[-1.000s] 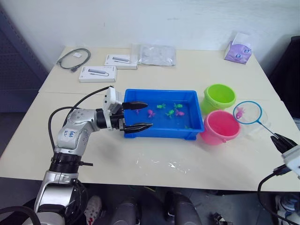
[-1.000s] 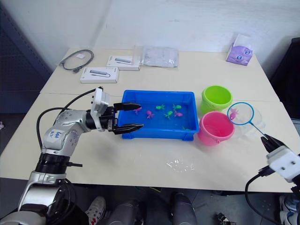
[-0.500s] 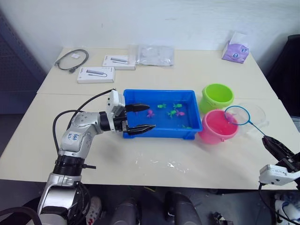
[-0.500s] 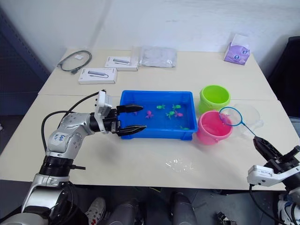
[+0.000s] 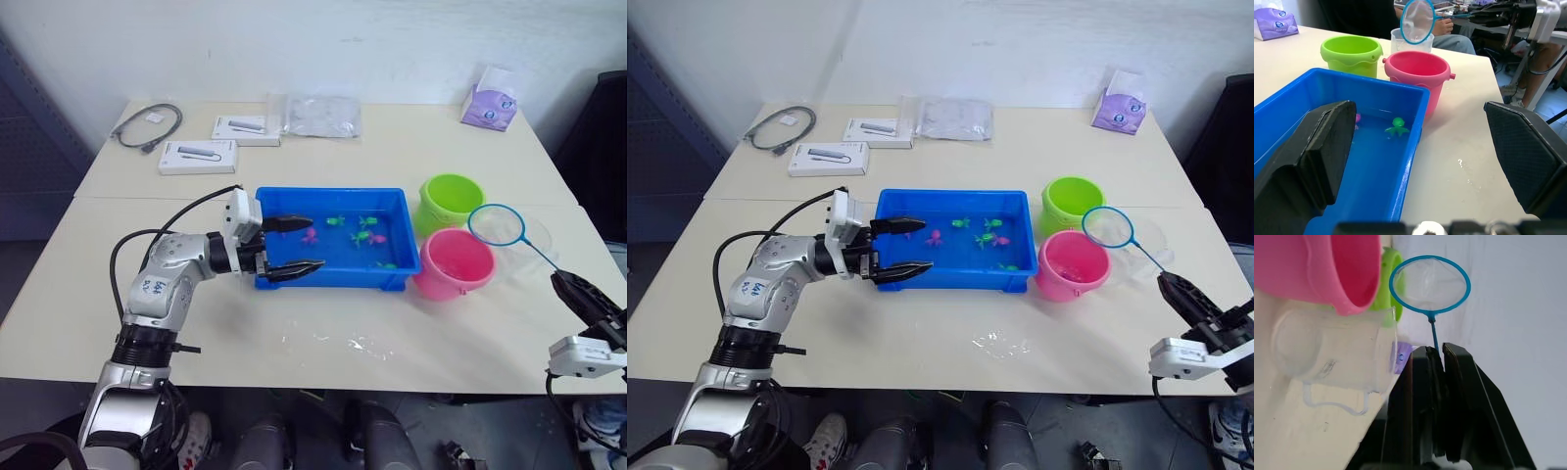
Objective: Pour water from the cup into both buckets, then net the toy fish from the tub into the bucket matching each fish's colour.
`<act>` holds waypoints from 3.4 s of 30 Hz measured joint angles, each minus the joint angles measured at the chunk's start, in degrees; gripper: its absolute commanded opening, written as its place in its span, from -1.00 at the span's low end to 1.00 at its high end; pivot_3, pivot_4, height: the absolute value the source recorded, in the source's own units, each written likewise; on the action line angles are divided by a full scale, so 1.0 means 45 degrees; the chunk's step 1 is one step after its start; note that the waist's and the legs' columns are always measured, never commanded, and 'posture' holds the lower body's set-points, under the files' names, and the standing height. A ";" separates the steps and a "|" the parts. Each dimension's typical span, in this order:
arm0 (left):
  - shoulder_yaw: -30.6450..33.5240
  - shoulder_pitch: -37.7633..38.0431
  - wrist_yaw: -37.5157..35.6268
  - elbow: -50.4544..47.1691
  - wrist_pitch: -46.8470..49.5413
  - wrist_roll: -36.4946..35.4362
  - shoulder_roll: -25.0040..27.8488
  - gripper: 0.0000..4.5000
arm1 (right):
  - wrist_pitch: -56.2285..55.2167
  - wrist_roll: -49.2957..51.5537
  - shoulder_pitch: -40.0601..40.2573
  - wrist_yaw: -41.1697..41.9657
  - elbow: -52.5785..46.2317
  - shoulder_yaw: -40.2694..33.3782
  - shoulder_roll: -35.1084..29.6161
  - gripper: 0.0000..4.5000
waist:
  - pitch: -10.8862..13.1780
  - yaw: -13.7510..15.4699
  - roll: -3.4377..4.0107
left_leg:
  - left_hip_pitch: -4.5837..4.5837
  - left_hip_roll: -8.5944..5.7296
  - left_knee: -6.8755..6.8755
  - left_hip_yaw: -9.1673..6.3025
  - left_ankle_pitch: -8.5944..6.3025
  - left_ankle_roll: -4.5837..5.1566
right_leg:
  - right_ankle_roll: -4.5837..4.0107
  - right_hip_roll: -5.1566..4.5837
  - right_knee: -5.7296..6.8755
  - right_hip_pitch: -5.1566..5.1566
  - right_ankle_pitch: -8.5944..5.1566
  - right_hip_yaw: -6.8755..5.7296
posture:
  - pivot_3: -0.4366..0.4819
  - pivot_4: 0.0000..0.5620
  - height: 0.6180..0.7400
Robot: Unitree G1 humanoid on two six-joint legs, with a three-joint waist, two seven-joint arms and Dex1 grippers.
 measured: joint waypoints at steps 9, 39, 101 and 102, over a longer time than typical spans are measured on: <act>0.1608 0.0849 -0.0088 0.1100 -0.0477 -0.0031 0.1771 1.00 | 0.6860 1.1562 -0.2374 0.5278 -0.4553 0.2054 -0.0495 -1.00 | 0.0010 -0.0258 -0.0020 | 0.0005 0.0027 0.0007 -0.0006 -0.0007 0.0012 | -0.0007 -0.0021 0.0027 -0.0012 0.0003 -0.0016 | -0.05 -0.47 1.00; 0.1364 0.0764 0.0122 0.1066 -0.0852 0.0195 0.1561 1.00 | 2.7006 2.5062 -1.1239 -0.1751 -0.5822 0.5902 -0.0886 -1.00 | 0.0008 0.0334 -0.0024 | -0.0225 -0.0003 0.0042 -0.0147 -0.0018 0.0066 | 0.0014 -0.0064 -0.0090 -0.0055 0.0044 -0.0235 | -0.05 -0.47 1.00; 0.1553 0.1473 0.1234 0.0530 -0.1454 0.0229 0.0795 1.00 | 3.1163 1.5436 -1.5489 -0.0357 -0.4516 0.7267 0.4180 -1.00 | 0.0007 0.0093 -0.0022 | -0.0254 -0.0011 0.0026 -0.0153 -0.0014 0.0074 | 0.0036 -0.0057 -0.0120 -0.0066 0.0059 -0.0248 | -0.05 -0.47 1.00; 0.1553 0.1474 0.1233 0.0530 -0.1453 0.0229 0.0792 1.00 | 3.1161 1.5329 -1.5490 -0.0297 -0.4619 0.7267 0.4182 -1.00 | 0.0006 0.0076 -0.0022 | -0.0254 -0.0011 0.0025 -0.0154 -0.0014 0.0074 | 0.0036 -0.0057 -0.0120 -0.0066 0.0059 -0.0247 | -0.05 -0.47 1.00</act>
